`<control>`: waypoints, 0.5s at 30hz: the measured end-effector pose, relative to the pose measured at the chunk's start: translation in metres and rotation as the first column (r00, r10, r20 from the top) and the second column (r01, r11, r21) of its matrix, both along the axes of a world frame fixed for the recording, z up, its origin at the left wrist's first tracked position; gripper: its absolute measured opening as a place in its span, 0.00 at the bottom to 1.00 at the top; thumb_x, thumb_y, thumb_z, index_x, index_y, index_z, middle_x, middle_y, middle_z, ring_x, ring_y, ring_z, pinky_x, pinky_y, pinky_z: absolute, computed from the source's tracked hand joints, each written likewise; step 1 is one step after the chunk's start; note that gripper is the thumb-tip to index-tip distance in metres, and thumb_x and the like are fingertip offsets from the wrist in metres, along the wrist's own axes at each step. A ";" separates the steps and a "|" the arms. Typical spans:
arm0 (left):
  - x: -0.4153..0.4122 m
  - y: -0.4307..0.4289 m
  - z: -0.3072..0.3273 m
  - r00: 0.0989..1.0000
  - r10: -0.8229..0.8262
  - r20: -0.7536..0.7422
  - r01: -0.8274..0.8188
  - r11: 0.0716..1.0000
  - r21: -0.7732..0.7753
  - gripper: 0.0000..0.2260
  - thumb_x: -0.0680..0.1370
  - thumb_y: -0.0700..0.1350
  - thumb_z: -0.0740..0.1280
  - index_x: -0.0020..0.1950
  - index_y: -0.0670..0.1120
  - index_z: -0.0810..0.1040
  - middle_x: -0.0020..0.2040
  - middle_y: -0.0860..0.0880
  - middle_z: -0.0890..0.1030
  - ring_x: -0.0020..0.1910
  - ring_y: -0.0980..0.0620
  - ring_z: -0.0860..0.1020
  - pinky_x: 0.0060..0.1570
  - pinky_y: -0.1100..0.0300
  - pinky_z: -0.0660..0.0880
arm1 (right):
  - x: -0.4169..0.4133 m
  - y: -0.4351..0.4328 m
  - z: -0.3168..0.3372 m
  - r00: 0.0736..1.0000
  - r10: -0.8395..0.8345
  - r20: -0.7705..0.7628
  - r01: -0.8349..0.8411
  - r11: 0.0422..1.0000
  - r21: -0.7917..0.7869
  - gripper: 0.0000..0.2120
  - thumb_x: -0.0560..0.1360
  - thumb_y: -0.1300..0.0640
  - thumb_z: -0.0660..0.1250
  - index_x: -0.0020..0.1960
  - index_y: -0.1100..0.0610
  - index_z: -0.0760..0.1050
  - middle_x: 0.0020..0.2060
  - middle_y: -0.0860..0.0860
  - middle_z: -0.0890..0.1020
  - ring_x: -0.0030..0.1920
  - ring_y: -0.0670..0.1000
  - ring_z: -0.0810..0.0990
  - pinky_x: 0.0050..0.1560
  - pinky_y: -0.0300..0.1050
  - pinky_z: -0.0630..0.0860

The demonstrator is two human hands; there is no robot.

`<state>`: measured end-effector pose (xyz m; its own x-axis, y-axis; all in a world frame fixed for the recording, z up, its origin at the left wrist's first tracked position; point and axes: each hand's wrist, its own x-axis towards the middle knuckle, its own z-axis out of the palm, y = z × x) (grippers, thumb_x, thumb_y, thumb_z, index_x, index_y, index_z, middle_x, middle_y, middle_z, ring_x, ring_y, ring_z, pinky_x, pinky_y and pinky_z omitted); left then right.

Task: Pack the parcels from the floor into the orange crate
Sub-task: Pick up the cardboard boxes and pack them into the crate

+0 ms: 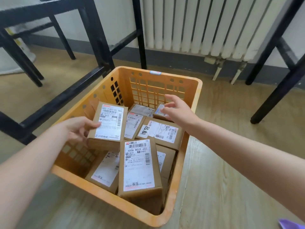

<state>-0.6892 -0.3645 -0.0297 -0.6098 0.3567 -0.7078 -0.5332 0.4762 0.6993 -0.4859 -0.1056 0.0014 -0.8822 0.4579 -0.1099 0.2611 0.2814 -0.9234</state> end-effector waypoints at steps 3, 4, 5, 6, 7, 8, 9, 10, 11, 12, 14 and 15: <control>0.004 -0.003 0.000 0.996 0.091 0.017 -0.092 0.993 0.068 0.26 0.66 0.39 0.71 0.64 0.43 0.73 0.53 0.40 0.83 0.50 0.42 0.82 0.43 0.42 0.78 | 0.000 0.000 0.000 0.997 0.078 0.019 -0.080 0.991 0.106 0.29 0.76 0.57 0.65 0.74 0.50 0.60 0.64 0.52 0.72 0.59 0.51 0.75 0.55 0.43 0.75; 0.007 -0.003 -0.001 0.993 0.117 0.026 -0.119 0.988 0.096 0.25 0.66 0.40 0.71 0.63 0.44 0.73 0.53 0.41 0.83 0.51 0.42 0.82 0.42 0.41 0.78 | 0.000 -0.004 0.001 0.985 0.165 0.057 -0.174 0.965 0.198 0.29 0.75 0.56 0.66 0.73 0.49 0.61 0.65 0.51 0.71 0.61 0.50 0.74 0.56 0.41 0.74; 0.011 -0.002 -0.002 0.991 0.128 0.033 -0.131 0.985 0.117 0.25 0.66 0.41 0.71 0.63 0.45 0.73 0.53 0.41 0.83 0.52 0.42 0.81 0.43 0.40 0.77 | 0.000 -0.010 0.001 0.950 0.284 0.131 -0.311 0.900 0.306 0.29 0.75 0.55 0.67 0.73 0.48 0.61 0.67 0.50 0.70 0.64 0.50 0.72 0.59 0.41 0.70; 0.014 -0.001 -0.004 0.992 0.117 0.037 -0.121 0.984 0.129 0.24 0.67 0.41 0.71 0.63 0.45 0.73 0.54 0.41 0.83 0.54 0.42 0.81 0.43 0.38 0.77 | 0.000 -0.018 0.000 0.884 0.405 0.234 -0.467 0.788 0.401 0.30 0.74 0.52 0.69 0.73 0.46 0.62 0.69 0.48 0.69 0.68 0.49 0.69 0.63 0.41 0.66; 0.018 0.001 -0.004 0.995 0.094 0.036 -0.098 0.987 0.131 0.24 0.67 0.41 0.71 0.63 0.46 0.72 0.56 0.41 0.82 0.55 0.41 0.80 0.45 0.38 0.77 | 0.000 -0.029 -0.003 0.793 0.503 0.344 -0.609 0.647 0.458 0.32 0.73 0.48 0.70 0.73 0.44 0.61 0.71 0.46 0.67 0.70 0.49 0.65 0.66 0.44 0.63; 0.020 0.002 -0.004 0.997 0.067 0.031 -0.071 0.989 0.127 0.25 0.67 0.42 0.71 0.64 0.46 0.72 0.57 0.41 0.82 0.56 0.41 0.80 0.46 0.38 0.77 | 0.002 -0.041 -0.006 0.698 0.561 0.444 -0.714 0.509 0.480 0.35 0.71 0.43 0.70 0.74 0.43 0.59 0.72 0.46 0.65 0.72 0.49 0.62 0.69 0.48 0.61; 0.021 0.003 -0.004 0.999 0.048 0.024 -0.050 0.991 0.122 0.26 0.67 0.42 0.72 0.65 0.46 0.71 0.58 0.41 0.81 0.56 0.41 0.80 0.47 0.38 0.77 | 0.003 -0.052 -0.010 0.623 0.580 0.524 -0.779 0.399 0.484 0.39 0.69 0.38 0.70 0.74 0.42 0.56 0.74 0.46 0.62 0.73 0.51 0.59 0.70 0.52 0.59; 0.021 0.003 -0.004 0.999 0.037 0.015 -0.038 0.992 0.118 0.27 0.66 0.42 0.72 0.65 0.46 0.71 0.58 0.41 0.81 0.56 0.41 0.80 0.47 0.39 0.77 | 0.004 -0.061 -0.014 0.576 0.565 0.591 -0.813 0.319 0.488 0.45 0.66 0.33 0.69 0.75 0.42 0.52 0.75 0.47 0.59 0.74 0.53 0.57 0.71 0.56 0.59; 0.020 0.002 -0.003 0.999 0.036 0.004 -0.036 0.993 0.114 0.28 0.66 0.42 0.73 0.65 0.46 0.71 0.57 0.41 0.81 0.56 0.41 0.80 0.47 0.39 0.77 | 0.006 -0.069 -0.017 0.556 0.523 0.646 -0.826 0.261 0.499 0.51 0.62 0.29 0.68 0.76 0.43 0.48 0.75 0.49 0.58 0.74 0.55 0.57 0.71 0.58 0.59; 0.018 0.000 -0.003 0.999 0.043 -0.006 -0.042 0.993 0.109 0.29 0.66 0.42 0.73 0.66 0.46 0.71 0.57 0.40 0.81 0.56 0.41 0.80 0.48 0.40 0.78 | 0.007 -0.075 -0.020 0.554 0.465 0.691 -0.828 0.218 0.517 0.56 0.60 0.26 0.67 0.77 0.45 0.44 0.75 0.51 0.57 0.73 0.58 0.58 0.70 0.59 0.61; 0.012 -0.008 0.000 0.998 0.061 -0.017 -0.059 0.994 0.097 0.29 0.66 0.42 0.73 0.66 0.46 0.71 0.57 0.40 0.81 0.56 0.41 0.80 0.48 0.40 0.77 | 0.009 -0.082 -0.023 0.561 0.342 0.754 -0.827 0.178 0.534 0.62 0.57 0.23 0.66 0.78 0.50 0.40 0.74 0.56 0.60 0.71 0.60 0.61 0.67 0.59 0.67; 0.009 -0.012 0.001 0.999 0.050 -0.017 -0.048 0.995 0.084 0.29 0.66 0.42 0.73 0.66 0.46 0.71 0.57 0.40 0.81 0.56 0.41 0.80 0.50 0.41 0.77 | 0.010 -0.082 -0.023 0.555 0.288 0.780 -0.832 0.186 0.523 0.64 0.57 0.22 0.65 0.78 0.53 0.39 0.73 0.58 0.61 0.70 0.61 0.63 0.65 0.59 0.68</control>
<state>-0.6802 -0.3766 -0.0286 -0.6408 0.3835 -0.6650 -0.5407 0.3894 0.7456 -0.4763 -0.1879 -0.0218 -0.8713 -0.0657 -0.4864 -0.0941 0.9950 0.0341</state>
